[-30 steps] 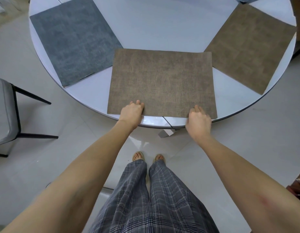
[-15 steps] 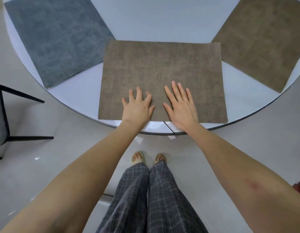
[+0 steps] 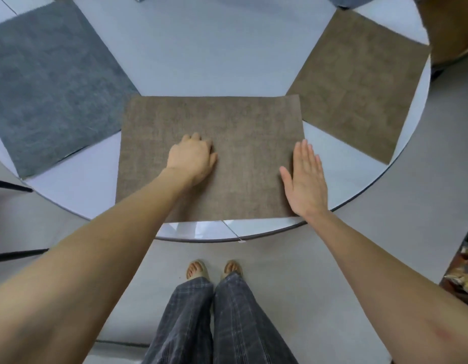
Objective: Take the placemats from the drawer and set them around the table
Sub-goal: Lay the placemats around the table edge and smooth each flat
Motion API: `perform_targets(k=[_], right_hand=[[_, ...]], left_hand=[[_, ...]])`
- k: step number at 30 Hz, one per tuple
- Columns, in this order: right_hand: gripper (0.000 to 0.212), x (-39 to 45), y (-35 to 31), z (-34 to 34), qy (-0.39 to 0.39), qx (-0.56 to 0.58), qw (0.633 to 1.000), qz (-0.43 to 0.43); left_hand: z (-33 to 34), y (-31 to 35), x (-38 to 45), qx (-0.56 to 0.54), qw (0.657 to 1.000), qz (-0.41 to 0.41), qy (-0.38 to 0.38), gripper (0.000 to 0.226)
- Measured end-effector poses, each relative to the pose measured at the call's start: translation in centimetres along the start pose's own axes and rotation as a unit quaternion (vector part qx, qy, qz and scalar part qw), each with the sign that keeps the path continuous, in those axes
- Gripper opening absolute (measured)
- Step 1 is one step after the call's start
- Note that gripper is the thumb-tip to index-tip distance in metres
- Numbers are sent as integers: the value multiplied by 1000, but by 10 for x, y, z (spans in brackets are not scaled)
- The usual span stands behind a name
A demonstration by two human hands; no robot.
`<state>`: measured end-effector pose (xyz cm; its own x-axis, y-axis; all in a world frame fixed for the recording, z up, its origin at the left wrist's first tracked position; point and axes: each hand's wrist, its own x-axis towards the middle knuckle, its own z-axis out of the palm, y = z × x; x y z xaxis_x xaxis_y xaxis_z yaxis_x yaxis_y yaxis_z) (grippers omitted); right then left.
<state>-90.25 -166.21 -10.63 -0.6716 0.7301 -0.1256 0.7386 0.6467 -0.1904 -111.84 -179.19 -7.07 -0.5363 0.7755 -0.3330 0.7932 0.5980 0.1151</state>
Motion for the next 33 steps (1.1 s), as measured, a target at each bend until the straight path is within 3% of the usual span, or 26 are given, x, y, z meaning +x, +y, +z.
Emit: perform_targets(k=[3, 9, 16, 25, 30, 33], right_hand=[[61, 60, -37, 3, 6, -1, 998, -66], [61, 128, -46, 30, -22, -28, 986, -166], [66, 152, -8, 21, 30, 16, 999, 31], [64, 152, -10, 25, 72, 4, 996, 51], [71, 144, -14, 24, 65, -16, 982, 176], [64, 128, -42, 18, 109, 6, 989, 103]], left_hand=[[7, 0, 38, -37, 998, 52, -14, 58], [39, 4, 64, -28, 999, 21, 0, 66], [23, 5, 71, -40, 999, 14, -26, 69], [23, -6, 71, 3, 999, 26, 22, 72], [13, -6, 73, 0, 999, 40, 9, 72], [2, -25, 81, -71, 994, 80, 27, 61]])
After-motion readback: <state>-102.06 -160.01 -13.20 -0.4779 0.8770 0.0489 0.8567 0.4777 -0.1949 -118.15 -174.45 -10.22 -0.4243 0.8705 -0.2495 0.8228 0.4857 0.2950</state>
